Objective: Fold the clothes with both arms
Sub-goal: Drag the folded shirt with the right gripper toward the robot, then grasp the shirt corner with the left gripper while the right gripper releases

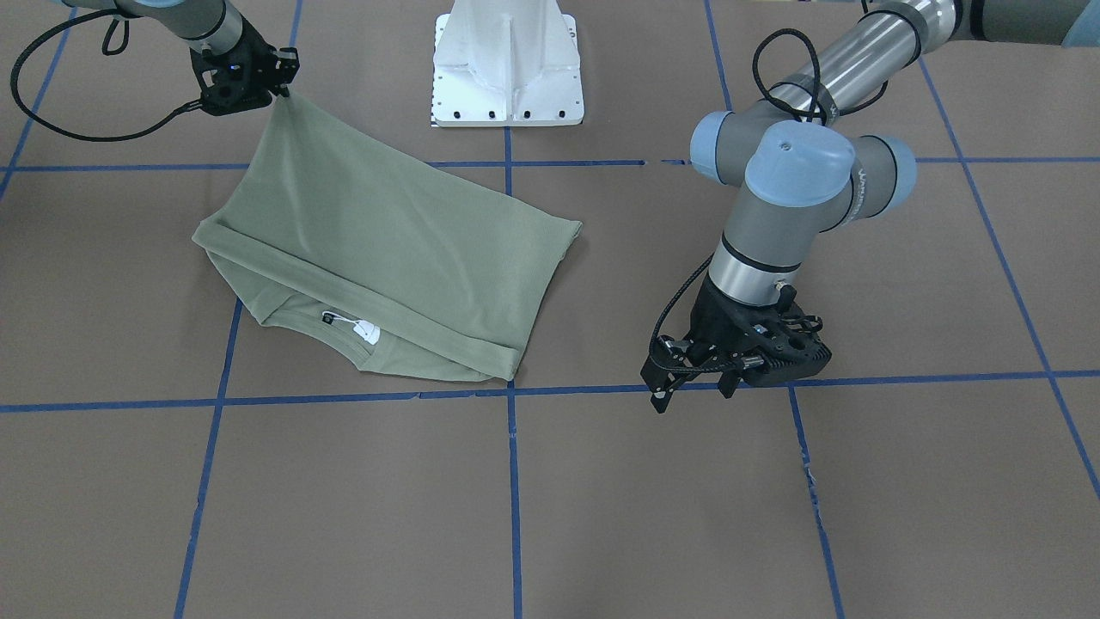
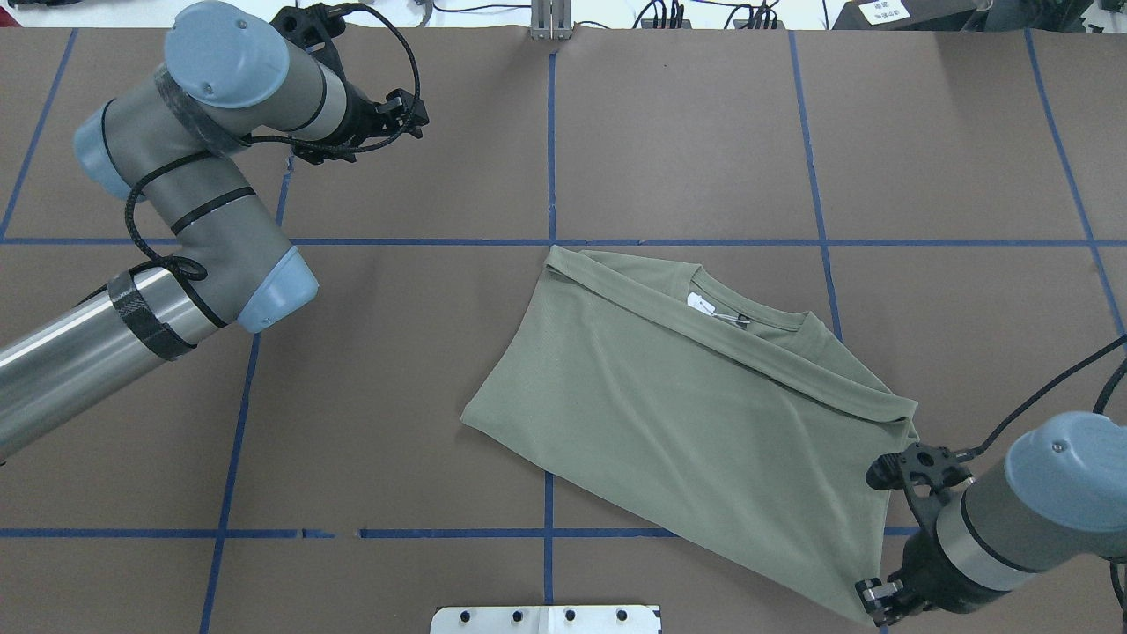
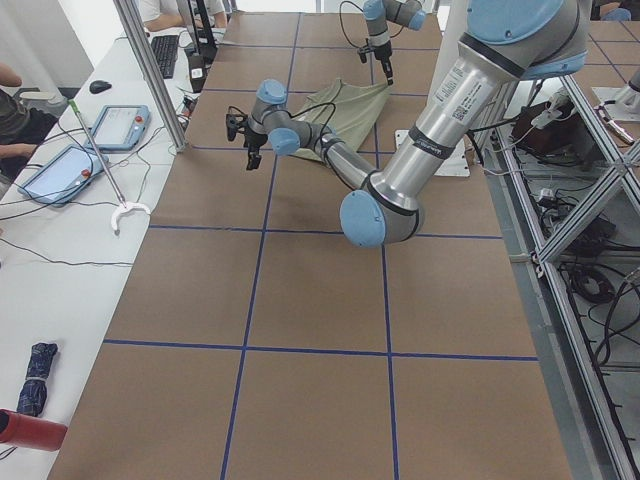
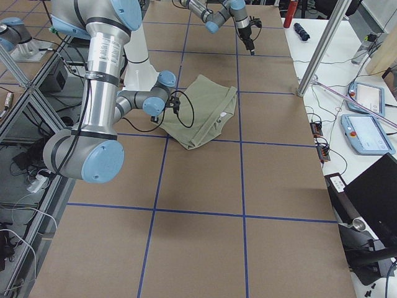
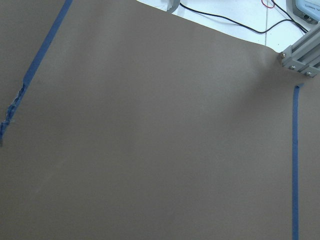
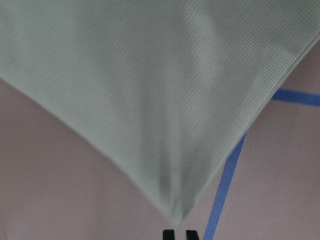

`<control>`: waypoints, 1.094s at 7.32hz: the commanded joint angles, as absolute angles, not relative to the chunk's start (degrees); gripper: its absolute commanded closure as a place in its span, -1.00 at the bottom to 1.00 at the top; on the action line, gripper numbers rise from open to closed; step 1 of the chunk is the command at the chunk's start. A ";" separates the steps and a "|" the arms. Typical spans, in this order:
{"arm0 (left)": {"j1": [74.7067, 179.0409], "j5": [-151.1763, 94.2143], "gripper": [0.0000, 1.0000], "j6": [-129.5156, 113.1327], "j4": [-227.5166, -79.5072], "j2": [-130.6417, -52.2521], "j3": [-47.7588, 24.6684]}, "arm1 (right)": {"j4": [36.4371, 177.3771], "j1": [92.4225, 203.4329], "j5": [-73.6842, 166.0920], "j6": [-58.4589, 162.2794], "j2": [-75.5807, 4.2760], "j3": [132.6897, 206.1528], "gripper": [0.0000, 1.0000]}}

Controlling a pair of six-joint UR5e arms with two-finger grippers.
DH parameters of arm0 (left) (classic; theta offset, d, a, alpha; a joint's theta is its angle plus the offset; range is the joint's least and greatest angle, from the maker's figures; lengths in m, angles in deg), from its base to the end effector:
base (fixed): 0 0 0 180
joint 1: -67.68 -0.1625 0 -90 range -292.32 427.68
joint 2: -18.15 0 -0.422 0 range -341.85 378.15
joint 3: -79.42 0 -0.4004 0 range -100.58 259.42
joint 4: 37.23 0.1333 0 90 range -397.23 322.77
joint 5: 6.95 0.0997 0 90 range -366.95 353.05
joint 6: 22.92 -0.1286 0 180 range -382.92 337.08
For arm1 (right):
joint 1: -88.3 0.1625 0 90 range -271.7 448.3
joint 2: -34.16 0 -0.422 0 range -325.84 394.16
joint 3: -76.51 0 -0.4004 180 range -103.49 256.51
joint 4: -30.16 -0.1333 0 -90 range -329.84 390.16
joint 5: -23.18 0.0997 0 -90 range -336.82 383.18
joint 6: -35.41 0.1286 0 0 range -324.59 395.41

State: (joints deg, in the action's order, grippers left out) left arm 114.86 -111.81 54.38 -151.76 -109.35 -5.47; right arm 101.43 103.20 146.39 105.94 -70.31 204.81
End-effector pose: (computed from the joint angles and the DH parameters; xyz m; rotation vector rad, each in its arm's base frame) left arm 0.4386 -0.6209 0.2671 0.2892 0.9818 -0.4201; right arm -0.3772 -0.1654 0.4212 -0.3151 -0.8540 -0.2893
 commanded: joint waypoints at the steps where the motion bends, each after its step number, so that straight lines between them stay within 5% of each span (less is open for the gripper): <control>1: 114.70 -111.98 -0.97 54.25 -151.40 -109.38 -6.53 | 101.18 101.81 146.32 107.39 -70.88 205.45 -1.00; 5: 99.11 -112.24 -0.97 66.91 -151.76 -101.65 -19.95 | 101.18 125.34 145.61 107.39 -57.18 201.41 -1.00; 8: 83.91 -104.55 -0.96 82.62 -151.58 -101.65 -20.52 | 101.35 131.70 146.05 107.39 -53.48 200.62 -1.00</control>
State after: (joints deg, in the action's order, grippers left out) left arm 90.23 -108.65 78.20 -151.67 -101.82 -20.60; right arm 101.29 129.56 145.80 107.39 -54.58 200.83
